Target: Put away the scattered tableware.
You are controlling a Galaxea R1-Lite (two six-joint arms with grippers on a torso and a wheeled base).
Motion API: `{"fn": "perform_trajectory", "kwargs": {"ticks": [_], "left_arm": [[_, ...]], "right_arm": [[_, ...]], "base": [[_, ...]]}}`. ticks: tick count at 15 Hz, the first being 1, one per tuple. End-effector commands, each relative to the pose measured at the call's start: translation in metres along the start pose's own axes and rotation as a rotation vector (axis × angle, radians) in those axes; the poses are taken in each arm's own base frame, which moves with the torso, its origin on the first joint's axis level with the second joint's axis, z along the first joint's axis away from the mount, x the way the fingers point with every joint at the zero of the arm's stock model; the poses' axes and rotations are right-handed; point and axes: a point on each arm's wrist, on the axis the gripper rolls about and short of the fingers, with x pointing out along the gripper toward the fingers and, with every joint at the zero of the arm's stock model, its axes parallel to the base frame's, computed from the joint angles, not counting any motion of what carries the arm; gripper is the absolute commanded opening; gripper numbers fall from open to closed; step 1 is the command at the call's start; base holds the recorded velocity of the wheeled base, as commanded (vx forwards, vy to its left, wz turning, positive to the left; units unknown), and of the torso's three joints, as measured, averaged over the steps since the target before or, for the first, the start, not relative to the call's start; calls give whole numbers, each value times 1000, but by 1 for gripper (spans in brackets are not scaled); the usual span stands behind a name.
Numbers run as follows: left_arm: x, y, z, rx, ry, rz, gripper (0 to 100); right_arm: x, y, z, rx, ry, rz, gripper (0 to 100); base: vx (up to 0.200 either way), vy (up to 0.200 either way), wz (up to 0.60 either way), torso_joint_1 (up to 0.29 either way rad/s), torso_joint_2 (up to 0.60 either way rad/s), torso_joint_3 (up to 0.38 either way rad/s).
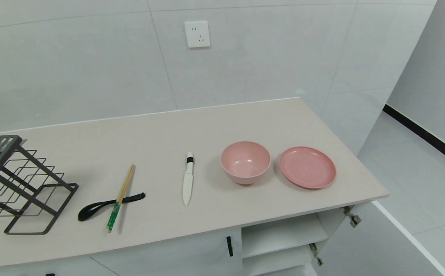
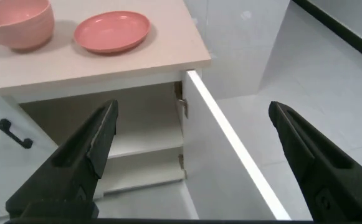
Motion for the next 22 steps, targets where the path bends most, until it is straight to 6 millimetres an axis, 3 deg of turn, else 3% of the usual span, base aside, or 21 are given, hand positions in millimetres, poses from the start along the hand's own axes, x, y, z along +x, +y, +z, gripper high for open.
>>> {"fn": "perform_trajectory", "kwargs": {"ticks": [1, 5, 8, 15, 19, 22], "left_arm": [[0, 0, 0, 0, 2, 1, 100], [0, 0, 0, 0, 2, 1, 100], [0, 0, 0, 1, 2, 0, 100], [0, 0, 0, 4, 2, 0, 100], [0, 0, 0, 3, 0, 0, 100], [0, 0, 1, 9, -1, -2, 100]], "right_arm": [[0, 0, 0, 0, 0, 1, 100], [0, 0, 0, 0, 0, 6, 100], [0, 0, 0, 1, 0, 4, 100], [0, 0, 0, 1, 0, 6, 100], [-1, 0, 16, -7, -164, 1, 100], [1, 3, 7, -7, -3, 155, 100]], "base": [[0, 0, 0, 0, 0, 0], [0, 0, 0, 0, 0, 0], [200, 0, 0, 2, 2, 2], [0, 0, 0, 0, 0, 0], [0, 0, 0, 0, 0, 0], [0, 0, 0, 0, 0, 0]]}}
